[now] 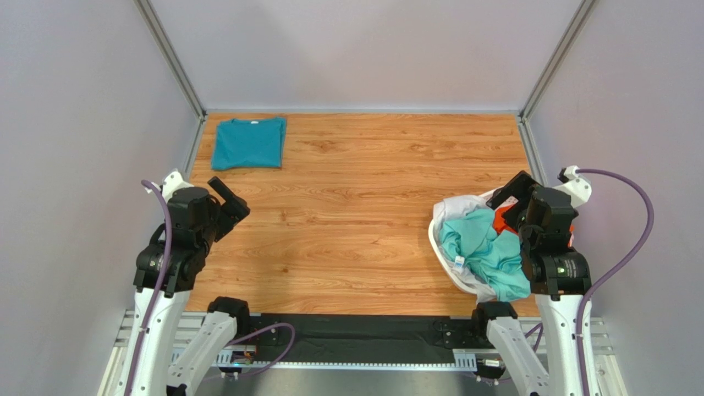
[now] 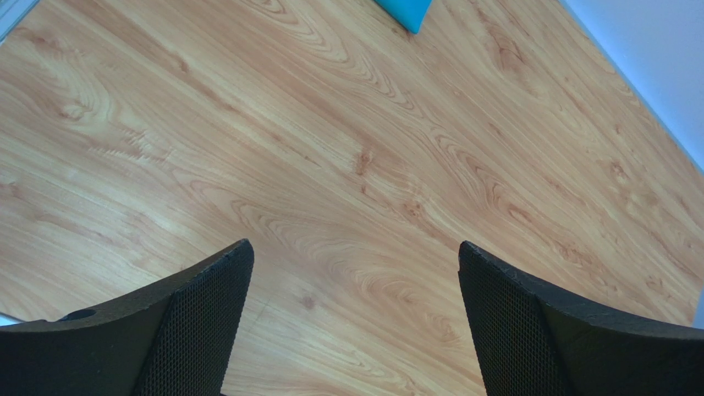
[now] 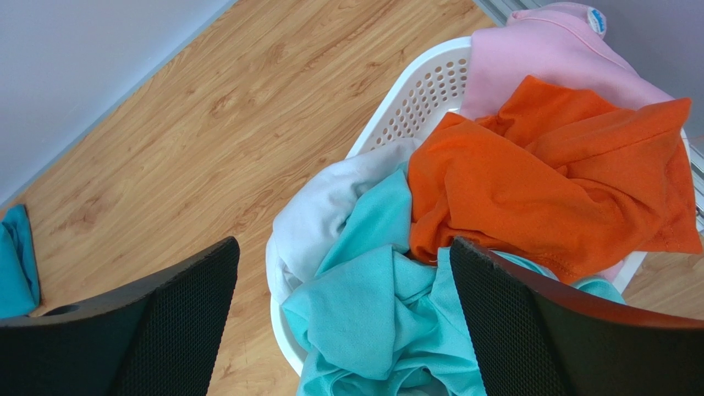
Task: Fold and stack the t-shirts
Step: Grab the tshirt from the pile
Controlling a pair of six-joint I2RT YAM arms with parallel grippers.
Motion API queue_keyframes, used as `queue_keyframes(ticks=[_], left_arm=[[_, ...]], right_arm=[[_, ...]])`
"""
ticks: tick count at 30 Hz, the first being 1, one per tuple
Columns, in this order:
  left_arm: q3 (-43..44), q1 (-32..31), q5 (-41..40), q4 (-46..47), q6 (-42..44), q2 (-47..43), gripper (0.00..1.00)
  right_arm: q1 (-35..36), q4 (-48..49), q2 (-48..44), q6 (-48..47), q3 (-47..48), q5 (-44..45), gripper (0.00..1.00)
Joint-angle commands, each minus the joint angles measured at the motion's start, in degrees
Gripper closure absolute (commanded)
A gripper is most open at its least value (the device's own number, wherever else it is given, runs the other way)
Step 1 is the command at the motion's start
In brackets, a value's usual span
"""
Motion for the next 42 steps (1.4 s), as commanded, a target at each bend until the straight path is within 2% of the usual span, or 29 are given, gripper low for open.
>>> queue_keyframes(ticks=[1, 5, 10, 15, 20, 23, 24, 26, 28, 29, 30, 33, 35, 38, 42], left_arm=[[-0.79, -0.04, 0.49, 1.64, -0.08, -0.40, 0.00], [-3.51, -0.04, 1.02, 4.26, -0.78, -1.63, 0.00], [-6.15, -0.04, 2.33, 6.82, -0.96, -1.72, 0.00], [-8.95, -0.04, 4.44, 9.89, -0.52, -1.37, 0.00], [-9.49, -0.04, 6.64, 11.04, -0.08, 0.74, 0.00], [-9.49, -0.04, 7.08, 10.96, 0.10, 1.80, 0.00], [-9.58, -0.04, 7.17, 11.13, 0.10, 2.06, 0.00], [-9.66, -0.04, 7.34, 11.22, 0.18, 2.24, 0.00], [-9.84, -0.04, 7.43, 11.22, 0.18, 2.24, 0.00], [-9.84, -0.04, 7.43, 11.22, 0.18, 2.15, 0.00], [-9.84, -0.04, 7.43, 11.13, 0.27, 2.15, 0.00], [-10.02, -0.04, 7.52, 11.22, 0.18, 1.71, 0.00], [-10.10, -0.04, 7.52, 11.22, 0.10, 1.45, 0.00], [-10.28, -0.04, 7.96, 11.57, 0.18, 1.36, 0.00], [-10.19, -0.04, 8.57, 11.92, 0.36, 1.45, 0.00]], right_arm=[[0.04, -1.01, -0.91, -4.41, 0.82, -5.24, 0.00], [0.04, -4.78, 0.75, -1.35, 1.43, -4.28, 0.00], [0.13, -9.18, 4.36, -2.57, 1.00, -11.13, 0.00], [0.04, -12.87, 9.19, -2.05, -0.85, -11.05, 0.00], [0.13, -10.16, 11.65, -0.99, -4.98, -11.57, 0.03], [0.04, -6.04, 12.27, 0.06, -7.97, -14.73, 0.08], [0.04, -3.93, 12.36, 0.41, -9.28, -16.66, 0.13], [0.04, -1.81, 12.97, 1.03, -10.52, -18.16, 0.16], [0.13, 0.12, 13.76, 1.56, -11.75, -18.17, 0.27], [0.04, 0.39, 14.29, 1.82, -11.84, -20.08, 0.36], [0.04, 0.74, 14.21, 2.00, -11.75, -20.36, 0.57], [0.04, 0.13, 12.72, 1.82, -10.44, -20.28, 0.81], [0.04, -0.48, 10.96, 1.74, -8.42, -19.93, 0.86], [0.04, -3.02, 7.36, 1.12, -5.00, -19.14, 1.00], [0.13, -6.63, 3.84, -0.89, 1.50, -14.05, 1.00]])
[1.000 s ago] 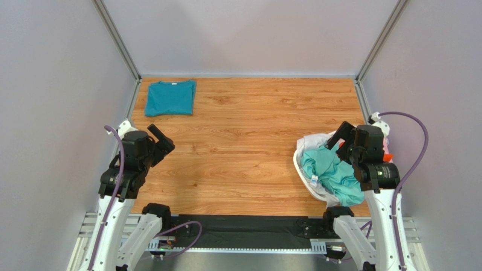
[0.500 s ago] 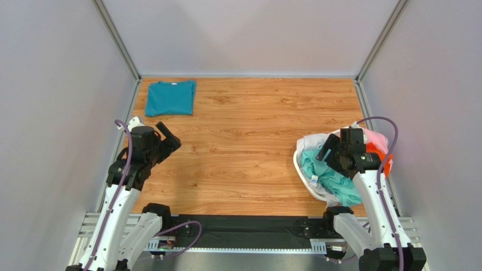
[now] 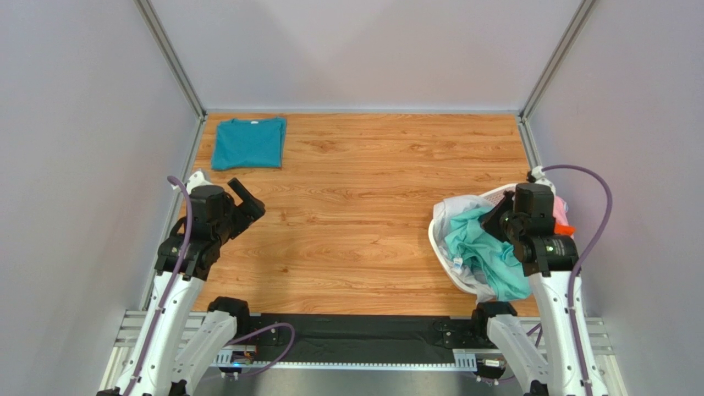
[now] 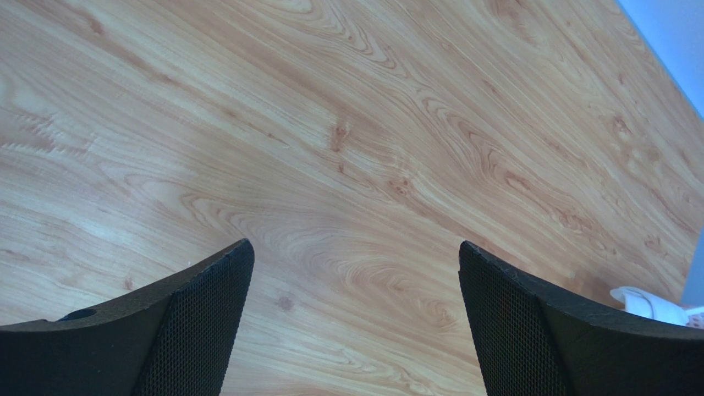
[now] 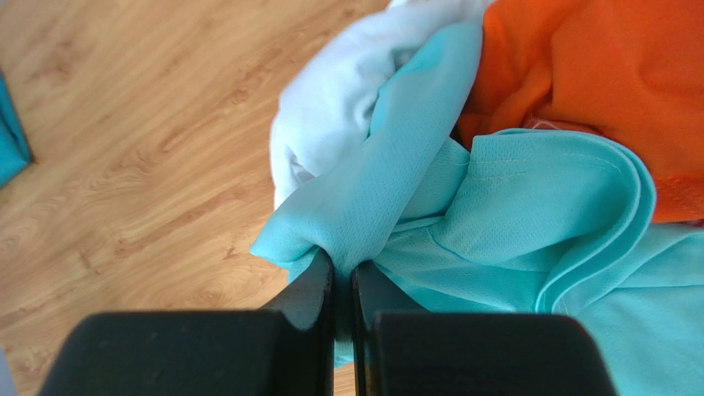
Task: Fold and stack the t-shirts
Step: Grab the tshirt from the pile, then move the tshirt to the center of the board
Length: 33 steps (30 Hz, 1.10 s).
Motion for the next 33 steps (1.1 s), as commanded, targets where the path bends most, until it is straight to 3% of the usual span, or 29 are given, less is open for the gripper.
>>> queue_keyframes(ticks=[1, 7, 13, 22, 25, 27, 29, 33], left_arm=[[-0.23, -0.04, 1.43, 1.65, 0.47, -0.41, 0.00], [-0.40, -0.04, 2.04, 2.00, 0.47, -0.32, 0.00], [-0.75, -0.04, 3.01, 2.53, 0.64, -0.32, 0.00], [-1.19, 0.05, 4.50, 3.49, 1.00, 0.47, 0.00], [-1.37, -0.04, 4.94, 3.58, 0.91, 0.91, 0.00], [-1.37, -0.04, 5.47, 3.58, 0.65, 1.08, 0.00], [-1.54, -0.04, 6.52, 3.58, -0.14, 1.35, 0.00], [-2.42, -0.04, 8.54, 2.88, -0.94, 1.17, 0.00]], right_arm=[[0.04, -1.83, -3.11, -2.21, 9.33, 3.77, 1.00], [0.04, -3.77, -4.79, -4.58, 19.80, 10.98, 1.00], [0.04, 2.10, -3.30, -5.03, 32.02, 12.13, 1.00], [0.04, 12.75, 8.81, -5.91, 49.49, -1.12, 1.00], [0.04, 13.98, 16.90, -4.68, 56.43, -19.78, 1.00], [0.74, 16.43, 22.86, -3.01, 58.30, -27.04, 1.00], [4.33, 17.24, 26.39, -3.27, 59.62, -32.51, 1.00], [16.45, 15.57, 34.13, -11.24, 60.60, -28.84, 1.00]])
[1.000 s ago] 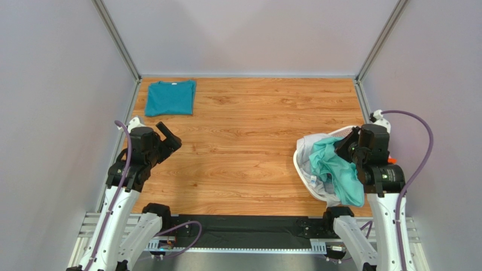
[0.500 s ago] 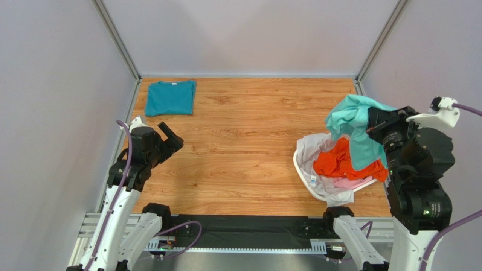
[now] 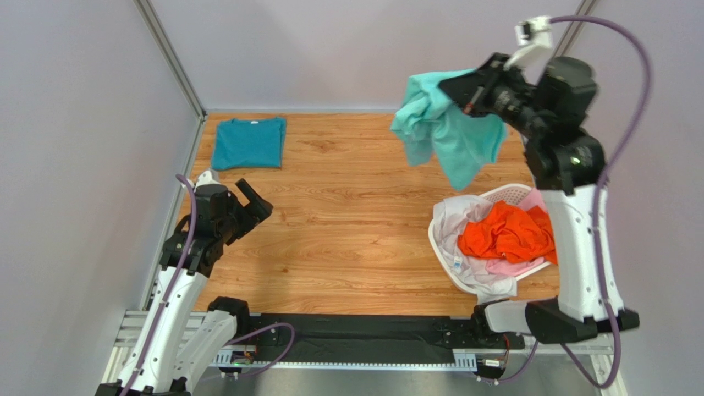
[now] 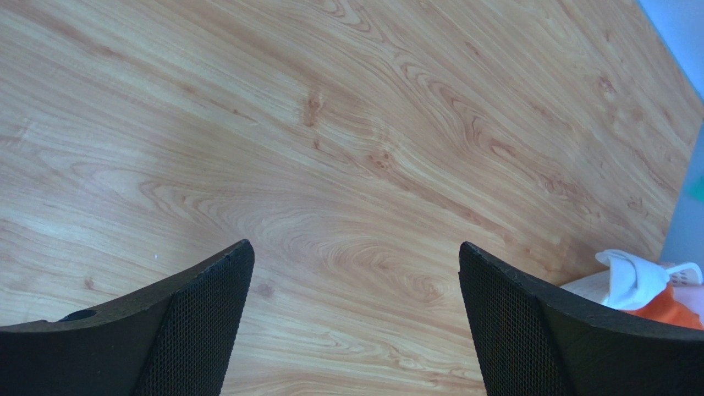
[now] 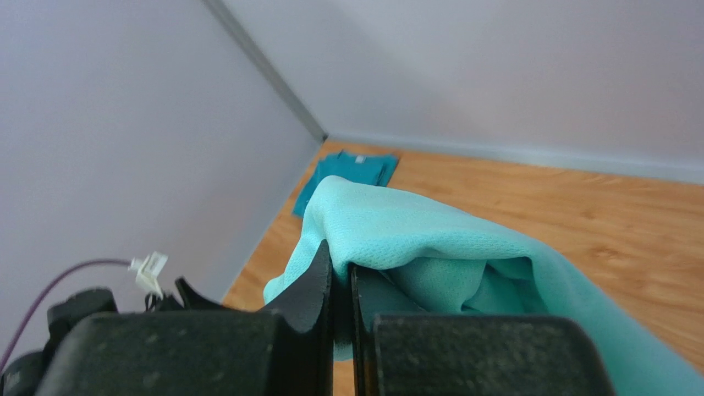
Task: Fold and stack the t-shirts
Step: Move the tshirt to the center of the board, then flatten the tshirt out
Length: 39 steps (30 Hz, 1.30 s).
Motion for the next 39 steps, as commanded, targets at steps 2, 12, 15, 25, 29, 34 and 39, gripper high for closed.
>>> queue_keyframes(ticks=[2, 12, 15, 25, 29, 34, 39], left_arm=[[-1.14, -0.04, 2.10, -0.55, -1.44, -0.51, 0.00], [-2.62, -0.04, -0.98, -5.83, -4.08, -1.13, 0.00], [-4.12, -0.04, -0.98, -5.74, -5.39, -0.60, 0.00], [-10.01, -0.22, 3.41, 2.25, -4.26, 9.32, 0.00], [-9.67, -2.40, 5.60, 6.90, -3.12, 17.57, 0.00], [-5.36, -5.40, 6.05, 12.18, -1.71, 30.41, 0.02], [-1.93, -6.02, 7.19, 15.70, -1.44, 40.24, 0.11]], right_arm=[[12.36, 1.95, 5.01, -6.18, -2.76, -1.89, 1.00], [19.67, 10.40, 10.98, -7.23, -23.42, 3.83, 0.98], [21.95, 8.56, 16.16, -10.30, -24.06, 9.18, 0.90], [26.26, 3.01, 21.29, -11.73, -27.03, 27.44, 0.07], [26.09, 4.77, 15.75, -7.85, -35.71, 31.78, 0.07], [25.04, 6.88, 9.86, -6.28, -42.59, 32.31, 0.07], [22.31, 6.62, 5.99, -3.02, -46.90, 31.61, 0.07]])
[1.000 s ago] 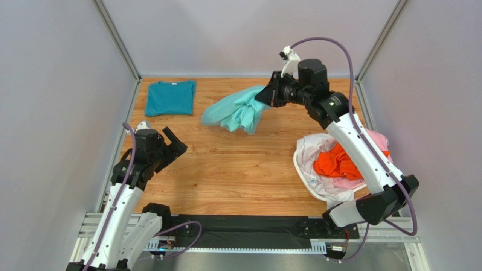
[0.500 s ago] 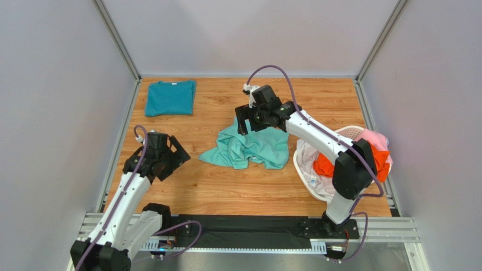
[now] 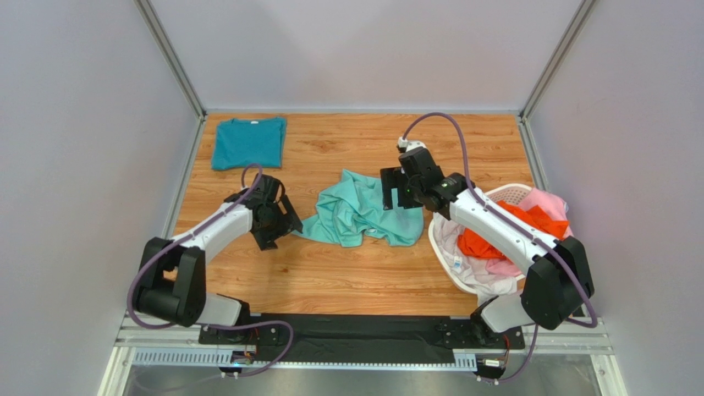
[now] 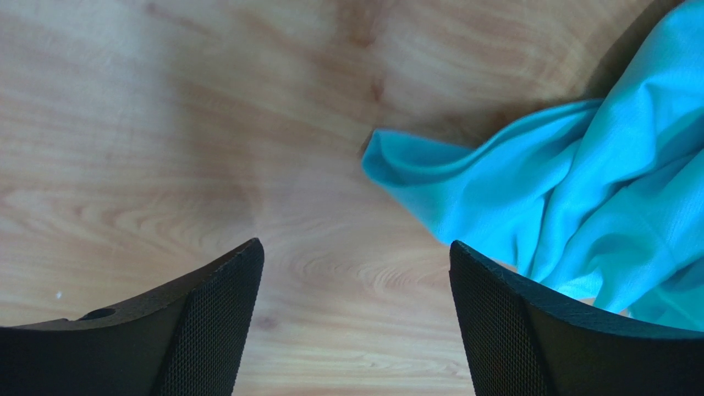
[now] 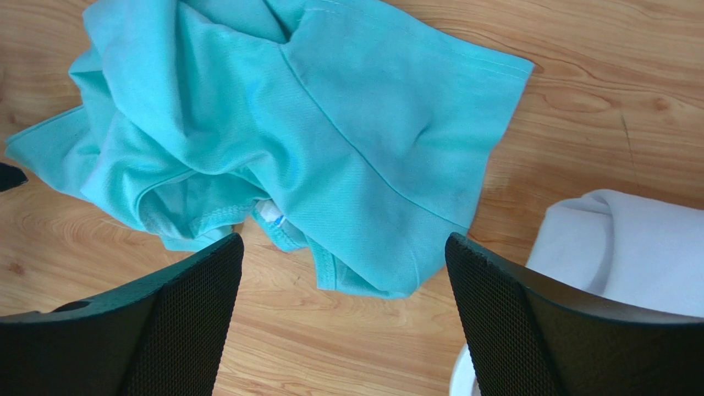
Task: Fold and stack the t-shirts
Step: Flatten the tshirt out
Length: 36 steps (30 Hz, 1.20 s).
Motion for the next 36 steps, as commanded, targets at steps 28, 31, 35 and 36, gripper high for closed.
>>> queue_keyframes(ticks=[28, 31, 35, 36], left_arm=[[1.39, -4.47, -19.01, -5.44, -3.24, -4.16, 1.00], [0.42, -4.47, -18.83, -5.97, -3.06, -4.78, 1.00], [0.59, -4.47, -19.27, -7.29, -3.41, -3.90, 1.00], [0.77, -4.47, -19.54, -7.46, -3.41, -3.73, 1.00]], right_arm=[[-11.25, 5.12, 10.19, 2.97, 6.14, -6.53, 0.11], [-11.25, 5.30, 15.73, 3.15, 8.96, -10.66, 0.16], [-10.03, 5.91, 20.83, 2.97, 10.55, -11.90, 0.19], [-9.33, 6.00, 22.58, 2.89, 10.82, -12.50, 0.20]])
